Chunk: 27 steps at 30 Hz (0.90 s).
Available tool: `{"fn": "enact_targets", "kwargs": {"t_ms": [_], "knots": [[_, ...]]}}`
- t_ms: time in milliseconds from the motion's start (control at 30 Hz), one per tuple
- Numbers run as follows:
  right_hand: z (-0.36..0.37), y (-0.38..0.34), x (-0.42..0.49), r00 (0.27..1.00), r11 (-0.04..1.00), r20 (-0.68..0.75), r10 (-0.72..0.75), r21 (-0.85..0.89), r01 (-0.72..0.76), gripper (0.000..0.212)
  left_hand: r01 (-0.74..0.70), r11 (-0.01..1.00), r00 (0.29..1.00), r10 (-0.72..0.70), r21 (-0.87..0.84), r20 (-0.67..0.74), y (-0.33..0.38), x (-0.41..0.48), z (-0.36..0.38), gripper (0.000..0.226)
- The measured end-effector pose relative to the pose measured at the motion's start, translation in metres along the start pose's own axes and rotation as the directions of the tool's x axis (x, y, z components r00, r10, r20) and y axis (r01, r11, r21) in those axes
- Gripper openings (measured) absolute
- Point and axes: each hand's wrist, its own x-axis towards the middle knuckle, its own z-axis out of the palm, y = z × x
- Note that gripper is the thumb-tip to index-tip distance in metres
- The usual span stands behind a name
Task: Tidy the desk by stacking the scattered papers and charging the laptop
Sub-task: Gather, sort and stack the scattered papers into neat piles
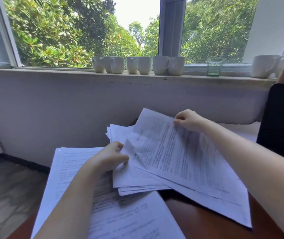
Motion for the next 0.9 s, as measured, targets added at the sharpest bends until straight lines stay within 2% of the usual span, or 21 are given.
{"fn": "enact_targets", "kwargs": {"t_ms": [100, 200, 267, 567, 700, 800, 900], "knots": [[-0.006, 0.009, -0.004, 0.991, 0.996, -0.104, 0.088, 0.024, -0.086, 0.019, -0.006, 1.000, 0.992, 0.005, -0.010, -0.125, 0.003, 0.002, 0.005, 0.033], [-0.001, 0.008, -0.013, 0.971, 0.984, -0.186, 0.150, 0.125, -0.128, 0.023, 0.026, 0.997, 0.984, -0.039, -0.078, -0.171, 0.005, 0.003, 0.007, 0.057], [0.008, 0.005, -0.019, 0.959, 0.972, -0.213, 0.187, 0.180, -0.150, 0.023, 0.035, 0.992, 0.981, -0.058, -0.122, -0.183, 0.004, 0.004, 0.007, 0.064], [0.043, -0.004, -0.007, 0.918, 0.901, -0.228, 0.326, 0.370, -0.228, 0.020, 0.004, 0.996, 0.982, -0.021, -0.090, -0.188, 0.004, 0.000, 0.010, 0.051], [0.054, -0.009, -0.003, 0.915, 0.903, -0.240, 0.324, 0.368, -0.223, 0.010, 0.014, 0.992, 0.985, -0.036, -0.128, -0.171, 0.005, -0.003, 0.008, 0.052], [0.062, -0.012, 0.001, 0.917, 0.903, -0.252, 0.311, 0.379, -0.202, 0.010, 0.035, 0.992, 0.984, -0.055, -0.121, -0.167, 0.004, -0.003, 0.006, 0.042], [0.067, -0.015, 0.001, 0.935, 0.942, -0.206, 0.288, 0.238, -0.238, 0.016, -0.017, 0.998, 0.990, 0.008, -0.064, -0.141, 0.004, -0.003, 0.006, 0.043]]}}
